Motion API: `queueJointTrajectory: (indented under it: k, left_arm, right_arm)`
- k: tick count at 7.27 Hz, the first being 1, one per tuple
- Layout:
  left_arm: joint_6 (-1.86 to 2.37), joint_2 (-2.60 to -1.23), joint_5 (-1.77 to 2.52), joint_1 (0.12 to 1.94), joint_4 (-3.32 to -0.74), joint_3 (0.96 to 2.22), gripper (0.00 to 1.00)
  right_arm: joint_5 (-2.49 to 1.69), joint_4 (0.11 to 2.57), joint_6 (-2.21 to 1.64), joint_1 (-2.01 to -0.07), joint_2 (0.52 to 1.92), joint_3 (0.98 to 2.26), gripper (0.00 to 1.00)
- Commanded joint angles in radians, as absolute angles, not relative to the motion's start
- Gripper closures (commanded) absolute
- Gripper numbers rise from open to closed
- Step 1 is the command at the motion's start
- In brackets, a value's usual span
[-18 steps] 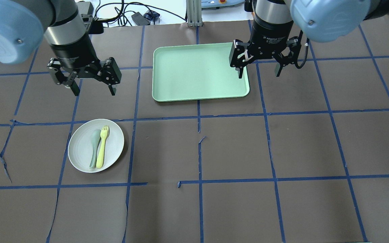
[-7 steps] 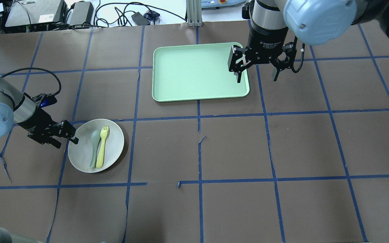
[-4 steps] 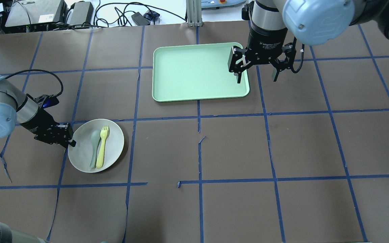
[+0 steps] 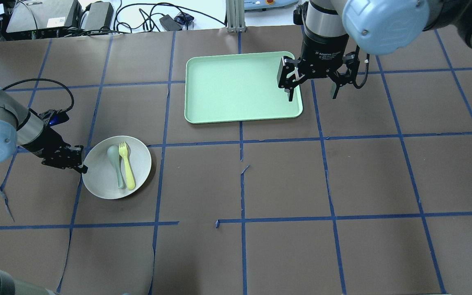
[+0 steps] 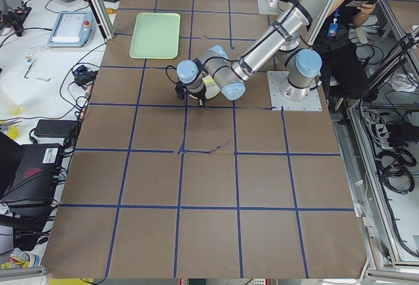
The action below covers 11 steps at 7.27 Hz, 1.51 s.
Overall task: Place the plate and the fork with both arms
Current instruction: 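Carry the plate with the left gripper onto the mint-green tray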
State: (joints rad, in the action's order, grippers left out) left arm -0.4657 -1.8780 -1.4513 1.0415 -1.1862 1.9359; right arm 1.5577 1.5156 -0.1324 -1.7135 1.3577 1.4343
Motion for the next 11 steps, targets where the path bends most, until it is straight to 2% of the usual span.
queueJointTrajectory:
  k: [1, 3, 4, 6, 9, 11]
  left_arm:
    - [-0.463, -1.878, -1.413, 1.045, -1.324, 1.782, 1.00]
    - [-0.434, -1.907, -1.308, 1.104, -1.391, 1.647, 1.00]
    - [-0.316, -1.934, -1.263, 1.206, -1.369, 1.599, 1.00]
    - [-0.163, -2.075, -1.224, 1.395, -1.289, 1.431, 1.00]
    - [-0.150, -2.316, -1.220, 1.558, -1.247, 1.170, 1.00]
    - [-0.130, -2.388, -1.216, 1.617, -1.244, 1.126, 1.00]
  right_arm:
    - [1.557, 1.516, -0.132, -1.713, 1.358, 1.434, 0.00]
    - [1.557, 1.528, -0.129, -1.713, 1.358, 1.434, 0.00]
    - [1.557, 1.529, -0.092, -1.713, 1.358, 1.434, 0.00]
    - [1.557, 1.531, -0.034, -1.697, 1.359, 1.433, 0.00]
    - [1.555, 1.526, -0.026, -1.672, 1.361, 1.433, 0.00]
    - [1.555, 1.526, -0.031, -1.672, 1.362, 1.433, 0.00]
